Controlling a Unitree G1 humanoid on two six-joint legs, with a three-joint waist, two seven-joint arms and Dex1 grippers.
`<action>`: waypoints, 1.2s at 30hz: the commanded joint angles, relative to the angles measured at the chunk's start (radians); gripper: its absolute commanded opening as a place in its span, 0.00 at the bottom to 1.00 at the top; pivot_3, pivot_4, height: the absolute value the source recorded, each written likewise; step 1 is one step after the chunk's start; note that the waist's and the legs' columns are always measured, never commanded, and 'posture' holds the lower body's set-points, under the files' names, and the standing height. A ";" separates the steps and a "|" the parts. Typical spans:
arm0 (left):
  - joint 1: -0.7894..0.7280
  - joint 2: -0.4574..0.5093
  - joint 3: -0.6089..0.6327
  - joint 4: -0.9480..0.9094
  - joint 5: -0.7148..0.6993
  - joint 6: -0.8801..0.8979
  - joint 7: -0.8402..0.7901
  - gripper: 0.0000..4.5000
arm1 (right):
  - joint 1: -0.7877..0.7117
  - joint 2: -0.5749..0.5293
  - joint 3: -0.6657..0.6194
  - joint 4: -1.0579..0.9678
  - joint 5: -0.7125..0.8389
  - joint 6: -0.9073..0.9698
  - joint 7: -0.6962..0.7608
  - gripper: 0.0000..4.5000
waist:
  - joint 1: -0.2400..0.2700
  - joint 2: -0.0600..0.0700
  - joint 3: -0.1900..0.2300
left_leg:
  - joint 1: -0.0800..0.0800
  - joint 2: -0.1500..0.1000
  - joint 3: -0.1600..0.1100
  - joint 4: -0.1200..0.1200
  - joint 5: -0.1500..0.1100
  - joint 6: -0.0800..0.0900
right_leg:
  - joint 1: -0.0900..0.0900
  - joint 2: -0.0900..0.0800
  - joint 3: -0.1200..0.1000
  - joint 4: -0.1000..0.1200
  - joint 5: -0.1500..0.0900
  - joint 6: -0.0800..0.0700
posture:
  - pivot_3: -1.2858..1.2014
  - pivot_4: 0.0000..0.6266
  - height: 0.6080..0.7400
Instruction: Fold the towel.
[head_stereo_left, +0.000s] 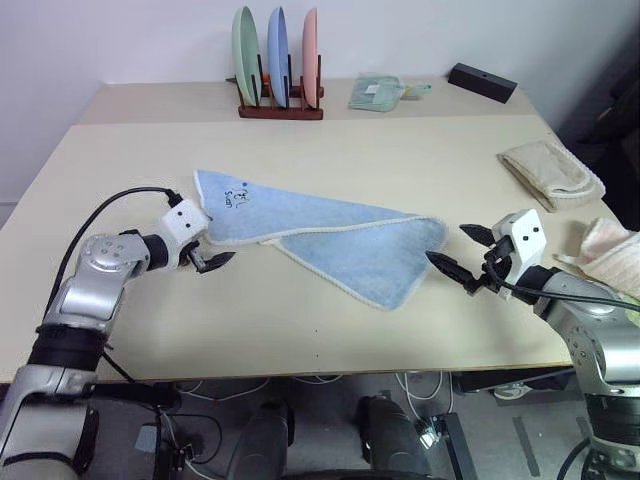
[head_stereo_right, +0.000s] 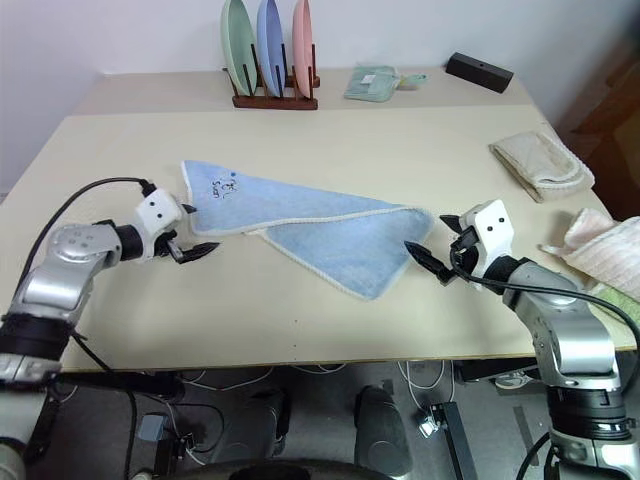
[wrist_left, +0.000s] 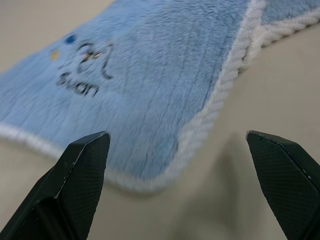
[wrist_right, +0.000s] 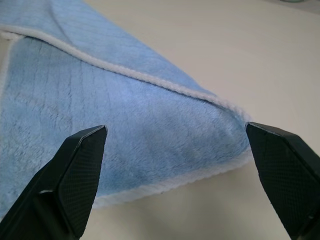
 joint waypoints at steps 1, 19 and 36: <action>-0.077 -0.034 -0.047 0.116 0.055 -0.073 -0.027 0.99 | 0.018 0.011 -0.030 -0.064 0.008 -0.006 -0.025 1.00 | -0.001 0.000 0.000 | 0.000 0.000 0.000 0.000 0.000 0.000 | 0.000 0.000 0.000 0.000 0.000 0.000 | 0.52 0.24 1.00; -0.186 -0.053 -0.049 0.456 0.173 -0.265 0.101 0.01 | -0.043 0.002 0.000 -0.038 -0.040 -0.027 -0.063 1.00 | -0.011 0.001 -0.001 | 0.003 0.001 0.000 0.003 0.000 0.001 | 0.001 0.001 0.000 0.005 0.000 0.001 | 0.52 0.24 1.00; 0.103 0.074 0.114 0.005 0.032 -0.075 0.023 0.01 | -0.414 -0.097 0.371 0.485 -0.487 -0.512 0.067 1.00 | -0.030 0.002 0.000 | 0.001 0.001 0.001 0.003 -0.001 0.001 | -0.001 0.001 0.001 0.005 0.000 0.001 | 0.52 0.24 1.00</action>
